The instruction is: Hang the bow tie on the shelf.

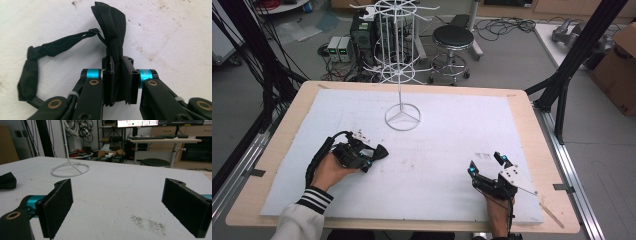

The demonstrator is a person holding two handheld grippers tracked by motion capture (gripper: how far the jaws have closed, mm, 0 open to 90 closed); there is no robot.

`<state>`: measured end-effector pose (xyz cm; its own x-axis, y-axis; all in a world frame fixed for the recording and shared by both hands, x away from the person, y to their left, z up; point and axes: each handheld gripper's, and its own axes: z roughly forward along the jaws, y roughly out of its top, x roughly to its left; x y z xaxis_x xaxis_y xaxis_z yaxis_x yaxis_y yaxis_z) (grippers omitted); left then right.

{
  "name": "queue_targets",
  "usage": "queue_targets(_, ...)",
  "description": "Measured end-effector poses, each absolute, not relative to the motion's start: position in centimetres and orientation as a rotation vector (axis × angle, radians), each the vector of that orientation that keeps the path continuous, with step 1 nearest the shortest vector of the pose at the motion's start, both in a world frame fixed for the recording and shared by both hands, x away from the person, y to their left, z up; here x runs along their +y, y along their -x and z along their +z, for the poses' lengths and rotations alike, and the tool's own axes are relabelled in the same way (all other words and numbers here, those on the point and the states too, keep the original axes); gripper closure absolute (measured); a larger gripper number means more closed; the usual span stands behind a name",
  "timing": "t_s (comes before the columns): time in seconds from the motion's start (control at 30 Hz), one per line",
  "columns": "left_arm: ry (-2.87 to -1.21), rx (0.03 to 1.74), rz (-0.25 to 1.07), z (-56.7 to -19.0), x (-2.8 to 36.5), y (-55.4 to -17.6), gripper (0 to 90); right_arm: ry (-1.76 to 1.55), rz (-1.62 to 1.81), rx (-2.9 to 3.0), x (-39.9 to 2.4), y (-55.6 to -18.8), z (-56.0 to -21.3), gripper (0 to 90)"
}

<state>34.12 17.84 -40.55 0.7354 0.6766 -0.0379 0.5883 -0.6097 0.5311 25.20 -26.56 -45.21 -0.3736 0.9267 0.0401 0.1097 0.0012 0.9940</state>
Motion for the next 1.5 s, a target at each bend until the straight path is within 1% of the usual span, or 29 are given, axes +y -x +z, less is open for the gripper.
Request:
queue_targets(0.23,-2.357,0.935,0.272,-39.8,18.5,-33.8,80.2,-1.103,1.452,1.565,-26.6,-25.2,-45.2,9.1)
queue_targets(0.6,-2.19,0.945,0.38,-38.4,19.8,-33.3,80.3,-1.1,1.45,1.564,-26.6,-25.2,-45.2,9.1)
queue_targets(0.97,-2.053,0.949,0.422,-37.4,21.1,-33.1,80.3,-1.102,1.45,1.563,-26.6,-25.2,-45.2,9.1)
queue_targets(1.17,-1.988,0.925,0.465,-36.2,22.1,-32.9,80.4,-1.1,1.45,1.564,-26.6,-25.2,-45.2,9.1)
queue_targets(1.33,-1.902,0.904,0.509,-34.5,22.8,-32.9,80.5,-1.103,1.45,1.563,-26.6,-25.2,-45.2,9.1)
queue_targets(1.5,-1.85,0.9,0.551,-33.0,23.3,-32.9,80.6,-1.104,1.451,1.565,-26.6,-25.2,-45.2,9.1)
